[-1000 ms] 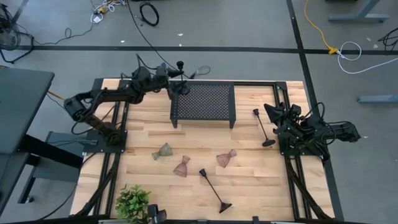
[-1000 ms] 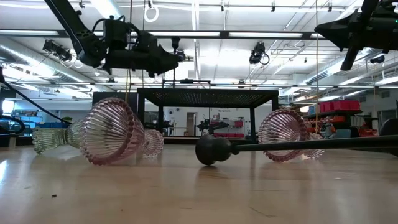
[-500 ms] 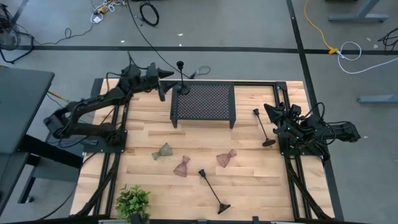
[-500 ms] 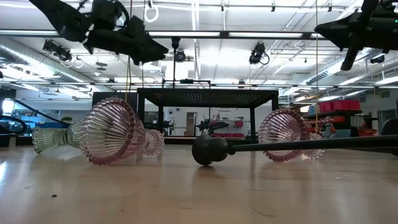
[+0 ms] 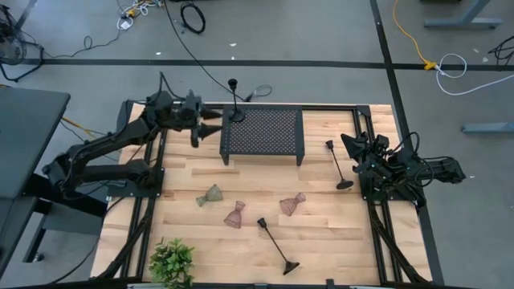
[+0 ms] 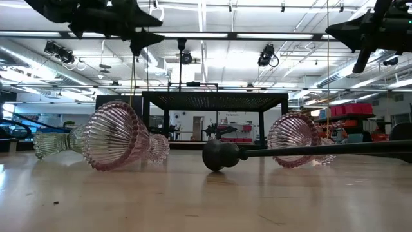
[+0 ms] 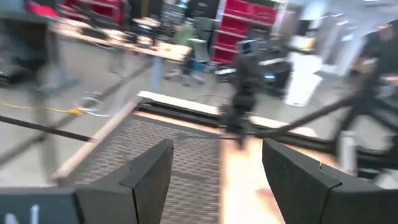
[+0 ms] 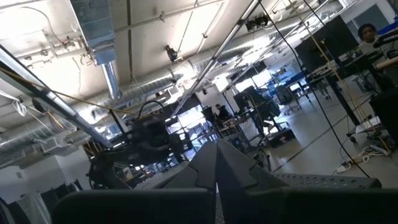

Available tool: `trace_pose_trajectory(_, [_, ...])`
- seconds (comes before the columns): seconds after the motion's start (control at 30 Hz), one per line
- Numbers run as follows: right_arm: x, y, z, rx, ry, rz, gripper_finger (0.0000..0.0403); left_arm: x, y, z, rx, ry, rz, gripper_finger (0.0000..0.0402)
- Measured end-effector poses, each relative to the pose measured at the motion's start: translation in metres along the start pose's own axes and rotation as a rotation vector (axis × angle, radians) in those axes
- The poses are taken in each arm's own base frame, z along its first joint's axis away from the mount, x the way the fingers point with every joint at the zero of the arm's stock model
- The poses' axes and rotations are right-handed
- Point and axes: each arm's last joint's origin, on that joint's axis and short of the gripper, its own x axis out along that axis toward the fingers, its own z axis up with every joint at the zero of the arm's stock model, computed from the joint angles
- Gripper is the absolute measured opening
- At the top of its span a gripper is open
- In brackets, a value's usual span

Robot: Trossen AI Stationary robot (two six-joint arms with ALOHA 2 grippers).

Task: Pick & Place candle stick holders
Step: Put the top black candle holder on the shelf aligned with the other black candle holder

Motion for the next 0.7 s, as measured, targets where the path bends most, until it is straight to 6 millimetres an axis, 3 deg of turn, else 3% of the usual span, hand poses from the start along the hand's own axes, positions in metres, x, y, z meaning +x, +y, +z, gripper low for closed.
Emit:
trace_pose_trajectory(0.2, [0.000, 0.000, 0.002, 0.011, -0.016, 0.004, 0.0008, 0.013, -0.028, -0.007, -0.049, 0.055, -0.138, 0.0248])
trace_pose_trajectory(0.53, [-0.002, 0.007, 0.017, 0.242, -0.122, 0.164, 0.0008, 0.024, -0.058, -0.020, -0.008, 0.122, -0.102, 0.0248])
trace_pose_trajectory(0.7, [0.000, 0.007, 0.003, 0.286, 0.036, 0.196, 0.0008, 0.026, -0.068, -0.023, 0.018, 0.135, -0.105, 0.0248])
